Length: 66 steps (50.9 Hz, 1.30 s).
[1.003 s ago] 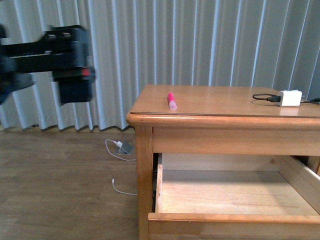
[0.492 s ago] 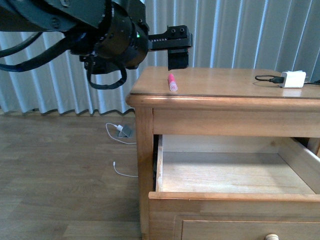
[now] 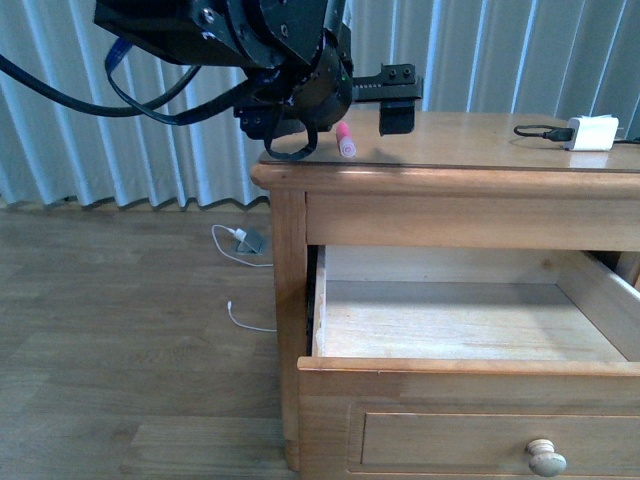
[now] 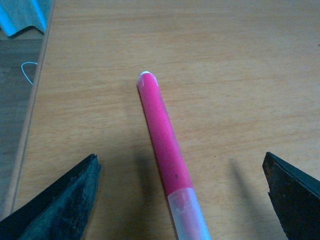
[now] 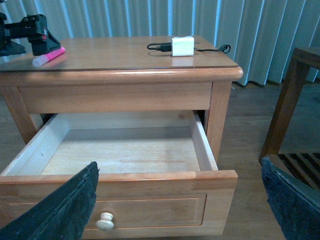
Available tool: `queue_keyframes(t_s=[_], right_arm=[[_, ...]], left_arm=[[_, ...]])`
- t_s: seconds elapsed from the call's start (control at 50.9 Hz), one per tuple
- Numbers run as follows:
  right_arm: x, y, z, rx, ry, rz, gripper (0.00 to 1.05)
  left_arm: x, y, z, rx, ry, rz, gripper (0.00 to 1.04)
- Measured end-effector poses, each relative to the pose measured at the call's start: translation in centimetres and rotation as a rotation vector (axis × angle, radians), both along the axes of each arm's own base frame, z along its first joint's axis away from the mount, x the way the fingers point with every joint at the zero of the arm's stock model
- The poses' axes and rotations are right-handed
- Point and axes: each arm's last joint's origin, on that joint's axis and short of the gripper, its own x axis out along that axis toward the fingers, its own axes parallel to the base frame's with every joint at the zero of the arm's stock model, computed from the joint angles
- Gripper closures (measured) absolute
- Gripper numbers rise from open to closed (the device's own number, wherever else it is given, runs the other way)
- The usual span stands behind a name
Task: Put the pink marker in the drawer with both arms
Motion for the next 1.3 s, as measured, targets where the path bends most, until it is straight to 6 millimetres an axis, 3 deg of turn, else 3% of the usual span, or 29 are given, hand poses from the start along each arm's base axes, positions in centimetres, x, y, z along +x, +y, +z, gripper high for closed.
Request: queue_keyframes(t_s=[0.118,0.531,1.062,1.298], right_arm=[[0.0,0.0,0.0,0.0,0.0,0.0,0.08],[0.0,0.0,0.0,0.0,0.0,0.0,0.08],[0.0,0.0,0.0,0.0,0.0,0.0,0.08],[0.0,0.0,0.0,0.0,0.0,0.0,0.08]], left_arm=[[0.6,-0.6,-0.7,0.035,0.053,-0.007,0.06],[1.0,-0.8,0.1,0.11,0.142,-0.035,0.07],[0.9,0.9,-0.2,0.126,0.145,-0.002,0.88],[-0.1,1.8,0.0,0.118,0.137,-0.021,0.9]])
